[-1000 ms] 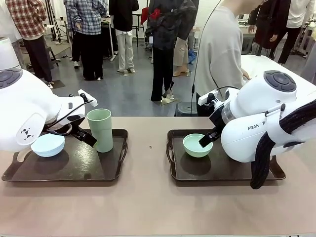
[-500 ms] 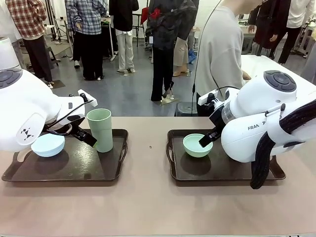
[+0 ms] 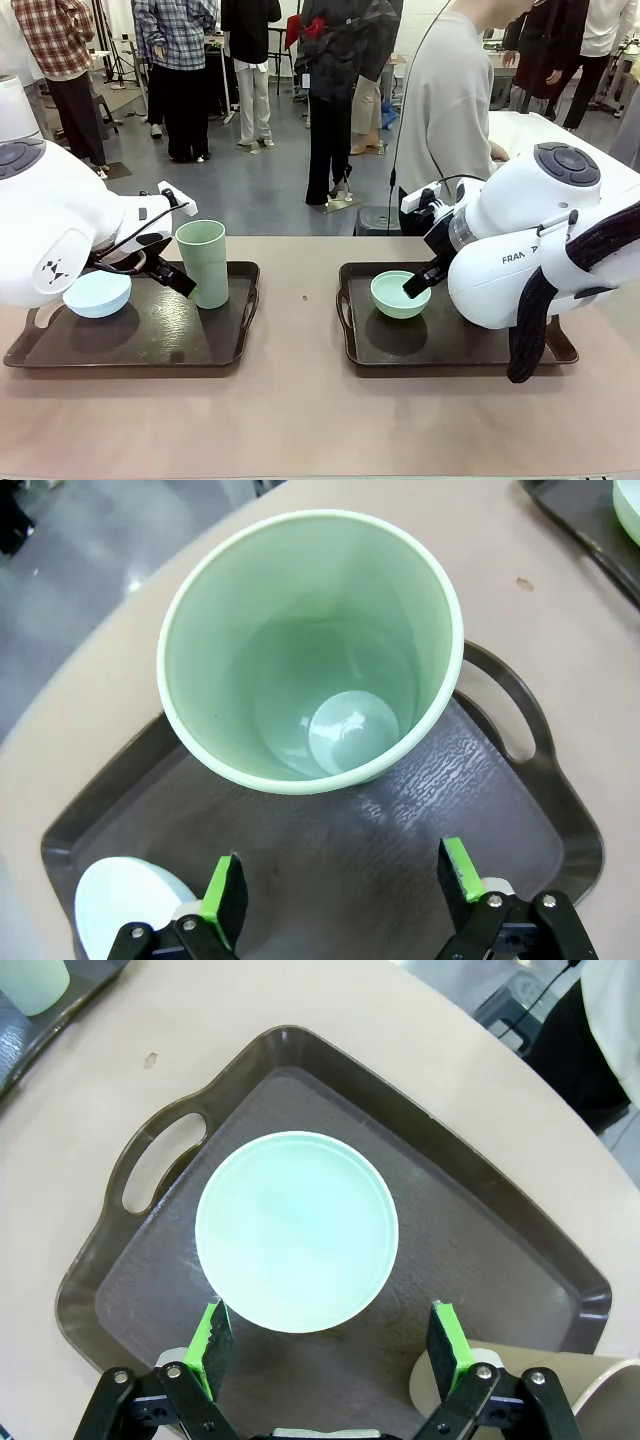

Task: Set up a tray with a mat and arrange the tableware.
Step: Pick up the Picnic Bowl and Reusable plastic cup from the Handle tray in front of the human's position and hold them in the air.

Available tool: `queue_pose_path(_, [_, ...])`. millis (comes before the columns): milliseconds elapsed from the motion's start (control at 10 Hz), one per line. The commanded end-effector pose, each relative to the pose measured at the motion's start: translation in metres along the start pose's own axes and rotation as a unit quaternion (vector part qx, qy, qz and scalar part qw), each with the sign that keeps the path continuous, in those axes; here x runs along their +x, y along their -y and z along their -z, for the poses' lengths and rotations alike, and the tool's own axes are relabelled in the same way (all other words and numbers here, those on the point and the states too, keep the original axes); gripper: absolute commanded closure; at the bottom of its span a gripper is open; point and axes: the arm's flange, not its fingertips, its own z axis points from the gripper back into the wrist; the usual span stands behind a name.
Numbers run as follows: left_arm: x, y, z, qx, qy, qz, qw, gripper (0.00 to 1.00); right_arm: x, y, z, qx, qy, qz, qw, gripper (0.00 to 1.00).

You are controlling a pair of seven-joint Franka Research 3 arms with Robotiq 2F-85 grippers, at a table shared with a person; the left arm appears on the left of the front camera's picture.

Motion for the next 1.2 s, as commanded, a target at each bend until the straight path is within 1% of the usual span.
queue_pose_path(0, [-0.012,0.007,-0.011,-0.016,-0.025,-0.012,0.999,0.0,-0.006,-0.007,-0.007,0.013,-0.011,0.0,1.0,0.0])
queue_pose_path(100, [-0.025,0.013,-0.026,-0.027,-0.035,-0.008,0.999,0.0,-0.009,-0.019,-0.019,0.019,-0.006,0.012,1.0,0.0])
queue_pose_path(200, [-0.038,0.017,-0.046,-0.029,-0.039,-0.025,0.998,0.0,-0.011,-0.032,-0.037,0.029,-0.009,0.025,0.999,0.0])
queue_pose_path(300, [-0.047,0.024,-0.068,-0.053,-0.053,-0.03,0.997,0.0,-0.014,-0.048,-0.055,0.049,-0.016,0.041,0.998,0.0])
queue_pose_path(400, [-0.055,0.031,-0.086,-0.062,-0.064,-0.033,0.995,0.0,-0.024,-0.062,-0.071,0.068,-0.043,0.067,0.995,0.0])
queue_pose_path(500, [-0.065,0.042,-0.108,-0.07,-0.1,-0.04,0.992,0.0,-0.043,-0.072,-0.09,0.06,-0.069,0.075,0.993,0.0])
queue_pose_path(600, [-0.077,0.054,-0.127,-0.1,-0.127,-0.036,0.986,0.0,-0.069,-0.081,-0.104,0.041,-0.105,0.092,0.989,0.0])
queue_pose_path(700, [-0.086,0.059,-0.134,-0.109,-0.151,-0.037,0.982,0.0,-0.093,-0.084,-0.108,0.027,-0.15,0.109,0.982,0.0])
queue_pose_path(800, [-0.094,0.06,-0.136,-0.104,-0.174,-0.039,0.978,0.0,-0.117,-0.083,-0.109,0.013,-0.19,0.134,0.973,0.0])
queue_pose_path(900, [-0.102,0.065,-0.14,-0.105,-0.186,-0.042,0.976,0.0,-0.135,-0.088,-0.109,0.022,-0.212,0.143,0.967,0.0])
queue_pose_path(1000, [-0.108,0.073,-0.145,-0.095,-0.188,-0.041,0.977,0.0,-0.146,-0.097,-0.111,0.025,-0.225,0.131,0.965,0.0])
queue_pose_path(1100, [-0.108,0.072,-0.142,-0.067,-0.171,-0.035,0.982,0.0,-0.144,-0.088,-0.11,-0.046,-0.238,0.089,0.966,0.0])
